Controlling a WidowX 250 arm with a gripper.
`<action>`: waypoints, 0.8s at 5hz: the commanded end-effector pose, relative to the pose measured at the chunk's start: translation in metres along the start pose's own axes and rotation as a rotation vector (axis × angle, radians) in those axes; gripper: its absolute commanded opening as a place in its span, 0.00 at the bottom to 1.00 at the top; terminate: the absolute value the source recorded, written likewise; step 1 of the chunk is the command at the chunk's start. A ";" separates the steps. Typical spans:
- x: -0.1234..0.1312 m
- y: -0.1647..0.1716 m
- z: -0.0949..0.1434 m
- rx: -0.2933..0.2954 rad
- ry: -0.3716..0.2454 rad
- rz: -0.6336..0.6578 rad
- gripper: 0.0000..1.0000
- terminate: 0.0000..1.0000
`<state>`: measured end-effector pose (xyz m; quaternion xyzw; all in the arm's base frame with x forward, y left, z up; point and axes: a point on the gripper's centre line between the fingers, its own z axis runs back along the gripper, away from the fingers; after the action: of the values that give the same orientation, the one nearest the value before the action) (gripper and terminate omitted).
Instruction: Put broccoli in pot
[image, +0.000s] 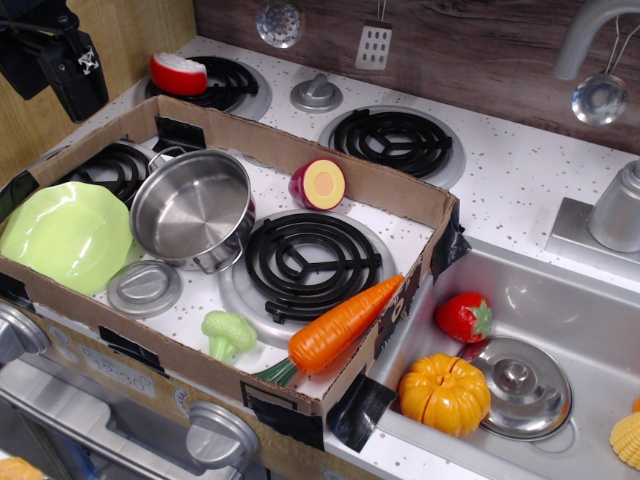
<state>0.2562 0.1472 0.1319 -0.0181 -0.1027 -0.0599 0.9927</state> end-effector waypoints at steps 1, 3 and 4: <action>0.000 0.000 0.000 0.000 0.000 0.000 1.00 0.00; -0.003 -0.035 0.009 -0.022 0.001 0.058 1.00 0.00; -0.007 -0.051 0.007 -0.047 0.018 0.093 1.00 0.00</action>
<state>0.2380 0.0941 0.1225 -0.0601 -0.0650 -0.0120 0.9960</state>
